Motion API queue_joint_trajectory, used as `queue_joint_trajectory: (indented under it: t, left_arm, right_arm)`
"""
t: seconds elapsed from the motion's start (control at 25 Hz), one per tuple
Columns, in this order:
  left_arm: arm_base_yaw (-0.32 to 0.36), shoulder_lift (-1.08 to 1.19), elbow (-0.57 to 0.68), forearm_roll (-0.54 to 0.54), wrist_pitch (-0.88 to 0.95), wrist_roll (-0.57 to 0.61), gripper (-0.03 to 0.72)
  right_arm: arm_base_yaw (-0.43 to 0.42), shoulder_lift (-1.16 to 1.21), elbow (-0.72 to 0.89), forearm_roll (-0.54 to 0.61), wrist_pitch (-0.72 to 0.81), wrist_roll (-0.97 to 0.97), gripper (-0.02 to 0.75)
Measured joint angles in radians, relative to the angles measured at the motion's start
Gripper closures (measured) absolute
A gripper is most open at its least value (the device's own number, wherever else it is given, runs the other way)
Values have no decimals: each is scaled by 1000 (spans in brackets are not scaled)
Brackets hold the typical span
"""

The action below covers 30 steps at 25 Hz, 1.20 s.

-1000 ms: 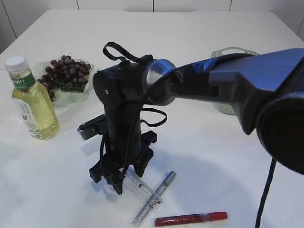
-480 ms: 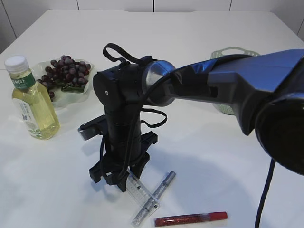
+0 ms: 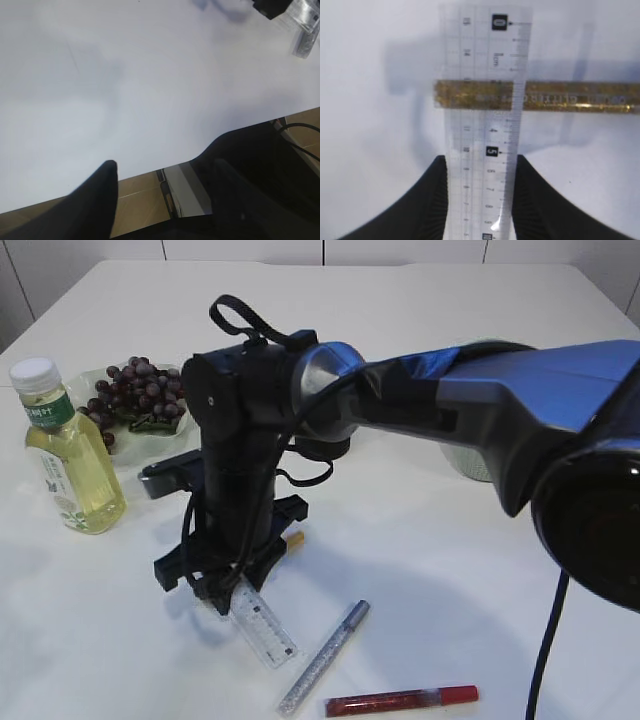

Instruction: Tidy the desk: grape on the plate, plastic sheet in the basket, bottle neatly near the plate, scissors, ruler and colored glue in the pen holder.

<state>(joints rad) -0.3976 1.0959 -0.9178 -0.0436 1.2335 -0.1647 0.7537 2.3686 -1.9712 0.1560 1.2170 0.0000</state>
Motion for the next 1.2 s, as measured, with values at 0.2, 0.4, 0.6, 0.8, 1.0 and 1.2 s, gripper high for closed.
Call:
queue_joint_trajectory:
  t: [0.2,0.4,0.6,0.8,1.0,1.2]
  left_arm:
    - [0,0,0,0,0,0,256]
    - [0,0,0,1,2,0,256]
    - [0,0,0,1,-25,0,256]
    - [0,0,0,1,-66,0,256]
    - [0,0,0,1,-106,0,256]
    - [0,0,0,1,-160,0,256]
  right_arm:
    - [0,-8,-21,23,0,-12,437]
    - [1,-61,-19,-9,0,-19,437]
    - [2,-157,30,-91,2,-20,438]
    - [2,-294,186,-162,-71,-21,438]
    - [2,-492,464,-227,-374,-23,438]
    - [2,-672,744,-313,-700,-23,438]
